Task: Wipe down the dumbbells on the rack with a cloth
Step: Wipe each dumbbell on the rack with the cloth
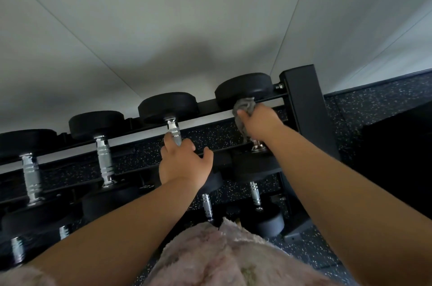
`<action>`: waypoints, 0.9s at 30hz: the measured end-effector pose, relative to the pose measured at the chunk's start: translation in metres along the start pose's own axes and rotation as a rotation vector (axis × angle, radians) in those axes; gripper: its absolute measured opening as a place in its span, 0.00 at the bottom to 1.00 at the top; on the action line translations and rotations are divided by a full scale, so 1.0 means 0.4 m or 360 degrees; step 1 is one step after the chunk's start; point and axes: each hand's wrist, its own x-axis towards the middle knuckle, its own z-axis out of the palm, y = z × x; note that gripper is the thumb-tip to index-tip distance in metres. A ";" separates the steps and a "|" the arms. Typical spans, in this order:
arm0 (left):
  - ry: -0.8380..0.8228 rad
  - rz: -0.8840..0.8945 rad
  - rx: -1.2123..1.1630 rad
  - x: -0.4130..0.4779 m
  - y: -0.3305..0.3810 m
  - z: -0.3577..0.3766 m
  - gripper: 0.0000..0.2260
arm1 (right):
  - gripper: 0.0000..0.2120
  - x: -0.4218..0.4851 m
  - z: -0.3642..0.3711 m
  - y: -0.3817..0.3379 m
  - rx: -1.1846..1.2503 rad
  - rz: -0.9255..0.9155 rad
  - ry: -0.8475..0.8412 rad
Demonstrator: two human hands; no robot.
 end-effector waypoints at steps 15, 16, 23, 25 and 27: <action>0.0055 0.0031 -0.0011 0.004 -0.008 0.013 0.19 | 0.20 -0.027 -0.065 -0.001 -0.0797 -0.0181 -0.0450; 0.0052 0.0033 -0.0011 0.004 -0.007 0.013 0.19 | 0.19 -0.009 -0.052 -0.004 -0.0700 -0.0208 -0.0282; 0.0017 0.0031 -0.0006 0.007 -0.011 0.016 0.19 | 0.09 -0.071 -0.093 0.116 -0.0226 -0.0323 -0.0146; 0.0031 0.0040 0.0009 0.008 -0.012 0.020 0.19 | 0.07 -0.129 -0.131 0.172 -0.0053 -0.0352 0.0005; 0.0038 0.0047 0.0010 0.009 -0.013 0.022 0.20 | 0.09 -0.193 -0.144 0.211 0.0044 -0.0340 0.0090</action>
